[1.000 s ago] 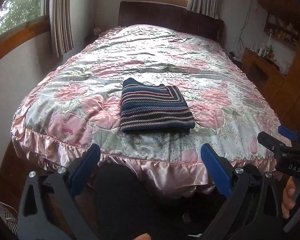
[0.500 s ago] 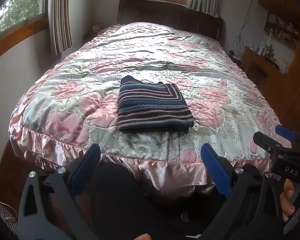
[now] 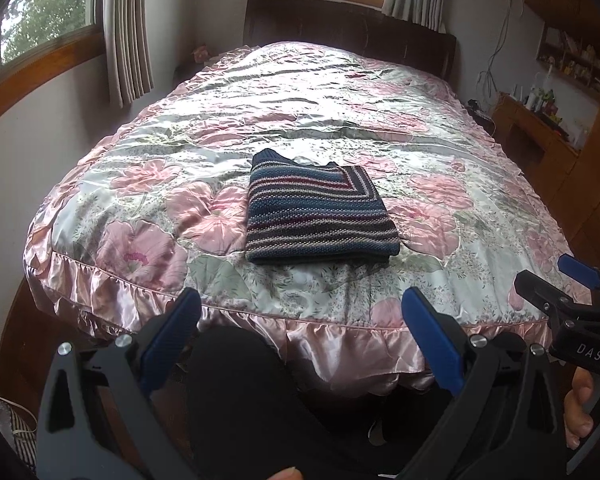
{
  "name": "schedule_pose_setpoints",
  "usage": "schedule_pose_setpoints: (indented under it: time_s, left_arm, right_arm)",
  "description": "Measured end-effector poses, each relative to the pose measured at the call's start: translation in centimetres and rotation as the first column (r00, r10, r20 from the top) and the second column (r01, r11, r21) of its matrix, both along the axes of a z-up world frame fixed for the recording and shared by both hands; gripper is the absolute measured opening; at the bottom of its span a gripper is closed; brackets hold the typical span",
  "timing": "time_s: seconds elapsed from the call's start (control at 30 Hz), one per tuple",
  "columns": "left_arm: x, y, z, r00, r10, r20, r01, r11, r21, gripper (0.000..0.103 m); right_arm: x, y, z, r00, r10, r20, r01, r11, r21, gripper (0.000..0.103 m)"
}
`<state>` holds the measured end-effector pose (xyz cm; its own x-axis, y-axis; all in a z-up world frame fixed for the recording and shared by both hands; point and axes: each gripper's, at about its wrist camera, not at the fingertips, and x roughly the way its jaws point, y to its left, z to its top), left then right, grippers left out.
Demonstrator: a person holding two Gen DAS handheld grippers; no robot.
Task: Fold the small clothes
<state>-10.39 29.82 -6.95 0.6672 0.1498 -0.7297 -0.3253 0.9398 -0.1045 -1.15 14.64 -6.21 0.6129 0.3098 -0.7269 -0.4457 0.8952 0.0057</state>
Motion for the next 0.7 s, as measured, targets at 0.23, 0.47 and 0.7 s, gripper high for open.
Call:
schedule_pose_setpoints:
  time_s: [0.23,0.47,0.7]
  left_arm:
    - [0.19,0.17,0.12,1.0,0.001,-0.004,-0.001,1.0,0.009,0.1]
    - [0.28,0.36,0.29,1.0,0.005,-0.005,-0.005,1.0,0.017,0.1]
    - [0.16,0.27,0.86,1.0,0.008,-0.002,-0.008,0.999,0.035,0.1]
  right_arm:
    - [0.0,0.06,0.0,1.0,0.001,0.001,-0.001,1.0,0.001,0.099]
    - [0.1,0.3,0.01,1.0,0.005,0.005,-0.005,1.0,0.0,0.099]
    - [0.22,0.24,0.13,1.0,0.01,0.004,-0.01,1.0,0.009,0.099]
